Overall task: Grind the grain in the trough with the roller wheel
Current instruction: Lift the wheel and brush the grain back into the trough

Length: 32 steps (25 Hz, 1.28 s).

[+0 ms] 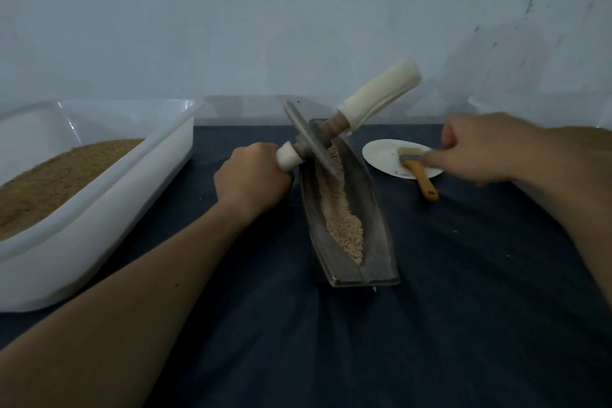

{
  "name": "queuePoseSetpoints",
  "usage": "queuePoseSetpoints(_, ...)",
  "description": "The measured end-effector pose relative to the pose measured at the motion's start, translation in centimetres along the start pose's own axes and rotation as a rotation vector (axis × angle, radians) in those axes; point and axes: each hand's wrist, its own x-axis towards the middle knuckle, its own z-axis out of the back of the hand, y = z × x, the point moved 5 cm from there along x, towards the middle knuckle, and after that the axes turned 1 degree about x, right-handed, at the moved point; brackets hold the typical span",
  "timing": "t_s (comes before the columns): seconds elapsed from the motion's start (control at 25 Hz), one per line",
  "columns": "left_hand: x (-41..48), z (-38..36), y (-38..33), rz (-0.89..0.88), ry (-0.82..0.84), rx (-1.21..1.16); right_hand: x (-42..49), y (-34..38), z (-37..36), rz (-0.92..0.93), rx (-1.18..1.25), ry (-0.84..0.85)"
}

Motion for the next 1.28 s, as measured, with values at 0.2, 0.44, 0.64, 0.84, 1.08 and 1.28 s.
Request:
queuePoseSetpoints(0.2, 0.2, 0.2, 1.0, 0.055, -0.015, -0.119, 0.2, 0.9, -4.7, 0.025, -0.062, 0.264)
queuePoseSetpoints(0.44, 0.8, 0.0, 3.4, 0.199, -0.04, -0.401, 1.4, -0.2, -3.3, 0.138, 0.288, -0.271)
queuePoseSetpoints(0.64, 0.6, 0.3, 3.9, 0.282, -0.026, -0.606, -3.2, 2.4, 4.5, 0.325, 0.766, -0.712)
queuePoseSetpoints(0.84, 0.9, -0.3, 4.5, 0.326, -0.016, -0.774, -10.7, 9.4, 10.7, 0.607, 0.734, -0.653)
queuePoseSetpoints(1.08, 1.0, -0.2, 4.5, 0.318, -0.006, -0.791, -12.0, 12.1, 8.9, 0.52, 0.479, -0.477)
queuePoseSetpoints(1.28, 1.2, -0.4, 4.3, 0.289, 0.001, -0.739, -8.7, 13.3, 5.8, 0.433, 0.4, -0.586)
